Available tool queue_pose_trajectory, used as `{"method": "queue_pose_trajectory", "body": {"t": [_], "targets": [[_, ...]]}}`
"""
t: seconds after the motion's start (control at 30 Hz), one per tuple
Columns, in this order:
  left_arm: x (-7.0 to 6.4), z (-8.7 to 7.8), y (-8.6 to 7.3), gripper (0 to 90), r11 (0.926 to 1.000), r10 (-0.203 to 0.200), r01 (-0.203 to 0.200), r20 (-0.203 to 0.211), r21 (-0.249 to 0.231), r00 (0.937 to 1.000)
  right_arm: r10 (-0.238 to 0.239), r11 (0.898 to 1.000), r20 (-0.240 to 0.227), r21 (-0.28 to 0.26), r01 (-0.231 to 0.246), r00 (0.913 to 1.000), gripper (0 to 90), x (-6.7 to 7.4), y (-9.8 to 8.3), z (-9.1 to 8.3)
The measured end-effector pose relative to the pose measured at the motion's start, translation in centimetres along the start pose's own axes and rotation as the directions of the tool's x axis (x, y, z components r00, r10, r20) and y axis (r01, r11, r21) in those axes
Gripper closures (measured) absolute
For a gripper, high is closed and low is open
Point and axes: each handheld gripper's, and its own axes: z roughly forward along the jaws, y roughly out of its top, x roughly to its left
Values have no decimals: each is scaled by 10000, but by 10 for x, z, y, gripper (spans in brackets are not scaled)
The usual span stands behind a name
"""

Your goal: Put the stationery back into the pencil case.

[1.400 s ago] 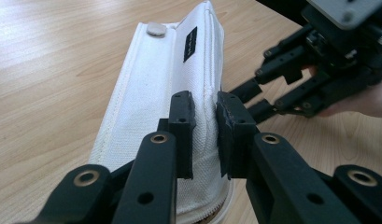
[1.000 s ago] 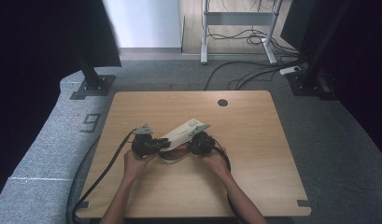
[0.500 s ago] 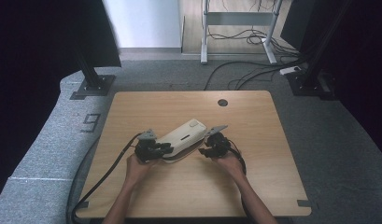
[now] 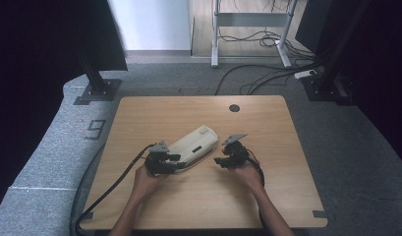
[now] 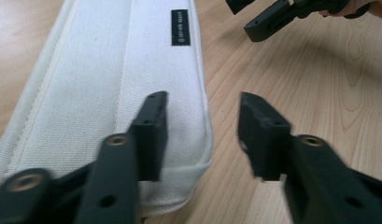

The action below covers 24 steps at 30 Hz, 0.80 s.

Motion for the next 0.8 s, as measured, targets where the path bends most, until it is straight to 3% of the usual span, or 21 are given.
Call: {"method": "queue_pose_trajectory", "body": {"t": [0.13,0.27,0.37,0.5,0.6,0.73,0.8], "targets": [[-2,-8,2,312,9999,-3,-3,-451,-133,9990,-5,9998,74,-192,7,10000,375,-2,0,-5],[-3,-20,3,187,9992,-206,186,-554,-356,9983,-104,9992,127,-372,109,9999,319,-2,-2,-13],[-5,-28,3,148,9997,-152,141,-546,-213,9984,-223,9988,176,-442,231,9996,278,-1,-3,-20],[-13,-36,3,140,9992,362,-338,-1098,235,9933,-451,9980,337,-436,466,9984,228,1,-7,-30],[-15,-38,1,117,9986,442,-406,-1132,339,9926,-425,9973,451,-574,451,9981,192,0,-11,-40],[-12,-44,-7,109,9997,163,-144,-1014,196,9947,-419,9962,539,-739,459,9977,163,-1,-17,-53],[-10,-47,-10,78,9996,162,-131,-1199,266,9927,-403,9956,639,-816,454,9971,148,-2,-21,-60]]}}
